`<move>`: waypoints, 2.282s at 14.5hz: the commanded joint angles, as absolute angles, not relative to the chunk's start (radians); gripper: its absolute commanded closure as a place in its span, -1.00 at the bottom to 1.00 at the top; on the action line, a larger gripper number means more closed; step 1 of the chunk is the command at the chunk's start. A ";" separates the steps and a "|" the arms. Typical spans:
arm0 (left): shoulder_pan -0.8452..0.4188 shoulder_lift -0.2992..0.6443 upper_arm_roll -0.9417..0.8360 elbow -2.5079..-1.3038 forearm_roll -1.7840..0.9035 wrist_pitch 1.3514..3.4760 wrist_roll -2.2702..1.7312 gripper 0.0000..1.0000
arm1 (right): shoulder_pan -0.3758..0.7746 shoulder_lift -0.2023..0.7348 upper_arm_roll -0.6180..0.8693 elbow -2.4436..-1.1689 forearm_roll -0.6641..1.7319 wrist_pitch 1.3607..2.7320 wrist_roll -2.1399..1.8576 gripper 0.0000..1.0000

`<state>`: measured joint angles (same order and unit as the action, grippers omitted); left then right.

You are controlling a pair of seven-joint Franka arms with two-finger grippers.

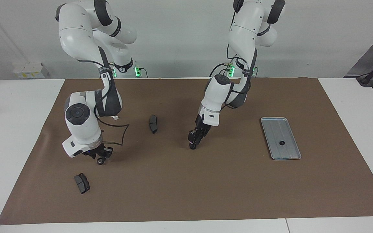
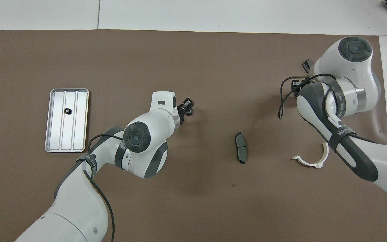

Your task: Place bearing gear from tray to pile

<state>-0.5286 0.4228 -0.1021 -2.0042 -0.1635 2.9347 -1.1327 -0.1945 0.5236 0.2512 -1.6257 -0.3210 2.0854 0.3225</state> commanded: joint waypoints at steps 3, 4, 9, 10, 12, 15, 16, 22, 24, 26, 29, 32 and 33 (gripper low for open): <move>-0.493 0.226 -0.026 -1.997 -0.167 2.589 -1.112 -1.00 | -0.189 0.482 0.296 -1.669 -0.310 2.143 0.321 -1.00; -0.456 0.188 -0.018 -1.997 -0.157 2.504 -1.070 -1.00 | -0.172 0.482 0.323 -1.667 -0.310 2.157 0.327 -1.00; -0.231 0.130 -0.017 -1.988 -0.121 2.309 -0.651 -1.00 | 0.087 0.503 0.334 -1.666 -0.310 2.367 0.489 -1.00; -0.186 0.130 -0.017 -1.993 -0.103 2.309 -0.562 -1.00 | 0.135 0.524 0.334 -1.654 -0.308 2.397 0.530 -1.00; -0.106 0.132 -0.017 -2.000 -0.094 2.315 -0.355 -1.00 | 0.216 0.567 0.334 -1.626 -0.311 2.431 0.610 -1.00; -0.019 0.167 -0.017 -2.000 -0.092 2.338 -0.120 -1.00 | 0.284 0.578 0.334 -1.621 -0.311 2.451 0.646 -1.00; -0.009 0.195 -0.017 -2.000 -0.091 2.383 -0.086 -1.00 | 0.320 0.583 0.334 -1.620 -0.308 2.457 0.667 -1.00; 0.041 0.331 -0.018 -2.000 -0.054 2.550 -0.026 -0.70 | 0.331 0.617 0.325 -1.640 -0.353 2.468 0.696 -0.89; 0.041 0.324 -0.018 -2.028 -0.054 2.548 -0.022 -0.39 | 0.313 0.617 0.324 -1.658 -0.368 2.470 0.689 -0.82; 0.041 0.318 -0.018 -2.045 -0.054 2.533 -0.023 -0.35 | 0.282 0.617 0.324 -1.666 -0.402 2.471 0.674 -0.68; 0.043 0.293 -0.017 -2.045 -0.054 2.435 -0.020 -0.35 | 0.272 0.621 0.325 -1.664 -0.403 2.505 0.667 -0.46; 0.041 0.279 -0.017 -2.045 -0.054 2.393 -0.020 -0.34 | 0.285 0.624 0.327 -1.663 -0.402 2.510 0.673 -0.32; 0.041 0.279 -0.017 -2.048 -0.054 2.401 -0.020 -0.28 | 0.290 0.624 0.327 -1.664 -0.402 2.510 0.676 -0.29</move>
<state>0.0267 0.3116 -0.0081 -2.0202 -0.0680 2.4167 -0.0324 0.2891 0.6187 0.3172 -1.6535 -0.3805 2.4821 0.6738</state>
